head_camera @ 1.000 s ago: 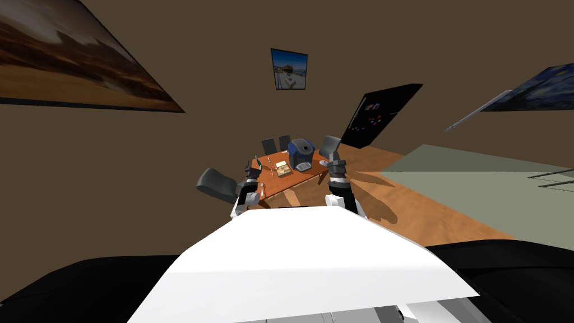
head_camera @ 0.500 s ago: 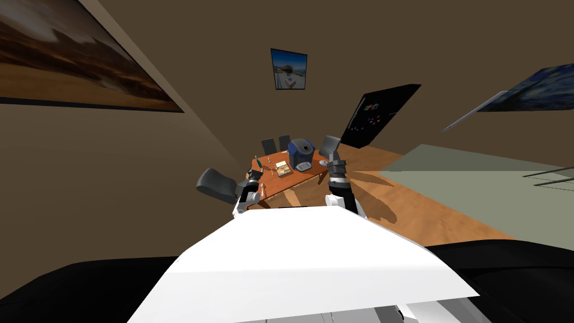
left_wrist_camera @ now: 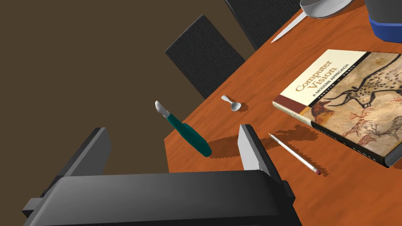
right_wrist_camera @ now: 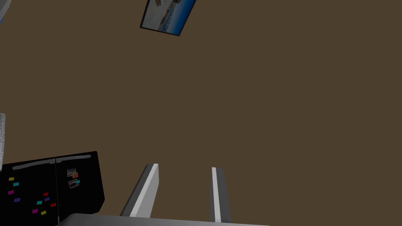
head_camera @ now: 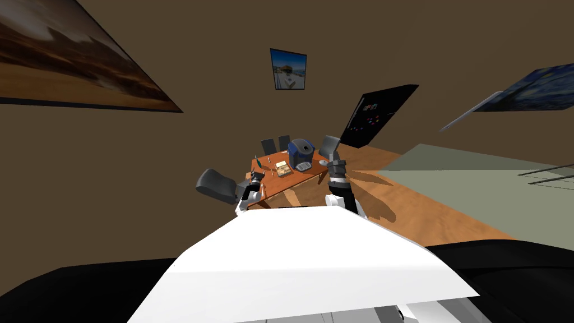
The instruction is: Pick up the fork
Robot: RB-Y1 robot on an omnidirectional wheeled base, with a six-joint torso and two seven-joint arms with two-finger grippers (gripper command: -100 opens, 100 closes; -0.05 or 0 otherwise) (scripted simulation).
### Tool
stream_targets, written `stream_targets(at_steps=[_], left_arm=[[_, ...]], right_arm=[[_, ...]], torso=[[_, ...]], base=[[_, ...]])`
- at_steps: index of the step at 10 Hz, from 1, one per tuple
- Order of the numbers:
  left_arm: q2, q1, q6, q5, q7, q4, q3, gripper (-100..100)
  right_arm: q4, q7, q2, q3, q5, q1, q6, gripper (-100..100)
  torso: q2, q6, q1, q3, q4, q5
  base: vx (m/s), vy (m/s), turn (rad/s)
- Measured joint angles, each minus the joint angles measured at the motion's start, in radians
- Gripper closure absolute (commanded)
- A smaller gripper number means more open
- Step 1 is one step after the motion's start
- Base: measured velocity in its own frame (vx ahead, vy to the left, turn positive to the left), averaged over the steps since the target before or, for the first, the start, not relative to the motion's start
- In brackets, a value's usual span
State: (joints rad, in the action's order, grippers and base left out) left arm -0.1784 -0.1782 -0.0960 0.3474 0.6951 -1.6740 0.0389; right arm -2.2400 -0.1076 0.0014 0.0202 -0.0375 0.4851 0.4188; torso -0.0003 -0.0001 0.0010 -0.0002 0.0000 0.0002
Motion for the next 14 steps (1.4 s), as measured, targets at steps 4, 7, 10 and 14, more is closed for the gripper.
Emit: stream_targets(at_steps=[4, 7, 10, 14], left_arm=[[-0.014, 0.04, 0.069, 0.052, 0.086, 0.112, 0.009, -100], [-0.022, 0.071, 0.112, 0.087, 0.14, 0.19, 0.013, -100], [-0.041, 0.101, 0.147, 0.12, 0.192, 0.273, 0.013, -100], [-0.044, 0.128, 0.199, 0.154, 0.252, 0.357, 0.021, -100]], right_arm=[[0.0, 0.0, 0.0, 0.0, 0.0, 0.0, 0.0, 0], [0.0, 0.0, 0.0, 0.0, 0.0, 0.0, 0.0, 0], [0.0, 0.0, 0.0, 0.0, 0.0, 0.0, 0.0, 0], [0.0, 0.0, 0.0, 0.0, 0.0, 0.0, 0.0, 0]], torso=[[0.0, 0.0, 0.0, 0.0, 0.0, 0.0], [0.0, 0.0, 0.0, 0.0, 0.0, 0.0], [0.0, 0.0, 0.0, 0.0, 0.0, 0.0], [0.0, 0.0, 0.0, 0.0, 0.0, 0.0]], base=[[0.0, 0.011, -0.012], [-0.001, 0.011, -0.013], [-0.001, 0.012, -0.013], [0.0, 0.01, -0.012]])
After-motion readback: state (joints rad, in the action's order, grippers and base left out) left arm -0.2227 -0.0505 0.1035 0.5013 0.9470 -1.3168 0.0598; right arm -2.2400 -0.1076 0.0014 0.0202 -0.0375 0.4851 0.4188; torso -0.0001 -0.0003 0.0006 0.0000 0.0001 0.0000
